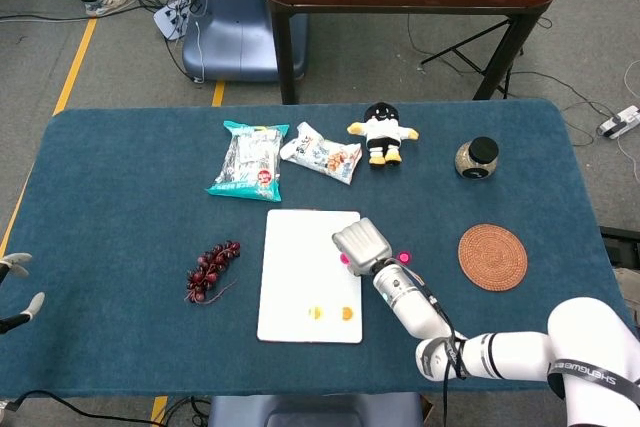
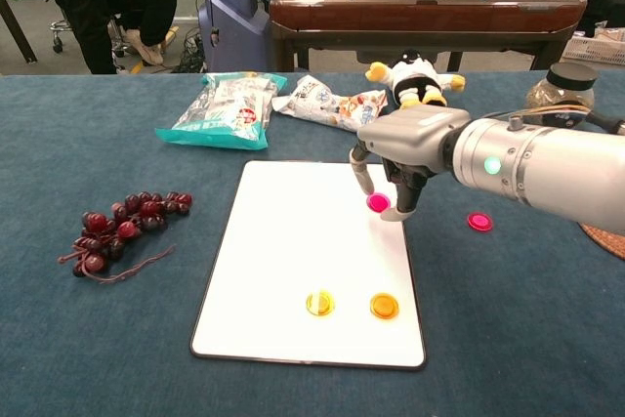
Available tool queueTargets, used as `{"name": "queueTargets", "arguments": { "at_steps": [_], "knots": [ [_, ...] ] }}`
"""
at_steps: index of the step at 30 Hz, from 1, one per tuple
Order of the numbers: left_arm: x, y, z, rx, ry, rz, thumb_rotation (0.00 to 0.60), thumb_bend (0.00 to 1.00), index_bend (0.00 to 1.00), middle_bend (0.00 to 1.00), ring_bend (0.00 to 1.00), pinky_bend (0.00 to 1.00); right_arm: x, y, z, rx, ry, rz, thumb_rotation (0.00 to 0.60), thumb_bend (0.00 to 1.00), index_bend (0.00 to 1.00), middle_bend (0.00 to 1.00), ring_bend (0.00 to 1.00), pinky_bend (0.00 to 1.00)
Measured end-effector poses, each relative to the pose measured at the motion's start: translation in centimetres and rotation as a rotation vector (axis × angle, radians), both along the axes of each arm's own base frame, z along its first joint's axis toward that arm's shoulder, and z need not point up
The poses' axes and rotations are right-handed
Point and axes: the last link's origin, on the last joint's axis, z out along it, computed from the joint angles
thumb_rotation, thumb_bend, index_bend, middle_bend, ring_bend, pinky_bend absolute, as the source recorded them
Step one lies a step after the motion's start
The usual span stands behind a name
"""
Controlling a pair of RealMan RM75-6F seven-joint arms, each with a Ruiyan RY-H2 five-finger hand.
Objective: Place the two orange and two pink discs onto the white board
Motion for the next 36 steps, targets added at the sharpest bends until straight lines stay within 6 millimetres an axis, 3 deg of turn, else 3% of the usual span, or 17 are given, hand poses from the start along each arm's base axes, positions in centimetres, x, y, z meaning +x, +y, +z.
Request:
{"name": "queueTargets", "arguments": {
  "at_steps": [5,12,22,29,36],
  "knots": [
    [0.0,0.0,0.1,0.002,-0.004,0.001,0.6,0.27,0.38,0.45,0.29,0.47,0.2,-0.8,-0.8,0.003,-0.009,-0.021,0.6,0.18,0.48,1.0,1.0,1.0],
    [0.0,0.0,0.2,0.006,-0.007,0.002,0.6,0.27,0.38,0.45,0.29,0.47,0.6,-1.1,-1.3,0.008,-0.034,-0.022,0.6,0.08,0.39,1.0,1.0,1.0],
    [-0.1,0.0,0.2,0.006,-0.005,0.003,0.6,0.27,0.38,0.45,0.29,0.47,-0.1,-1.0,0.0,-0.013,-0.027,-0.011,0.6,0.12,0.39,1.0,1.0,1.0],
    [-0.1,0.0,0.0,-0.001,0.0,0.004,0.6,0.27,0.38,0.45,0.29,0.47,-2.2,-0.7,2.8,-0.064,0.021,-0.039,0.6,0.17,0.39,1.0,1.0,1.0],
    [-0.1,0.1,-0.3,-0.009,0.009,0.006,0.6,0.27,0.38,0.45,0.29,0.47,-6.0,-0.3,5.1,-0.1,0.074,-0.108,0.6,0.17,0.39,1.0,1.0,1.0]
  ]
}}
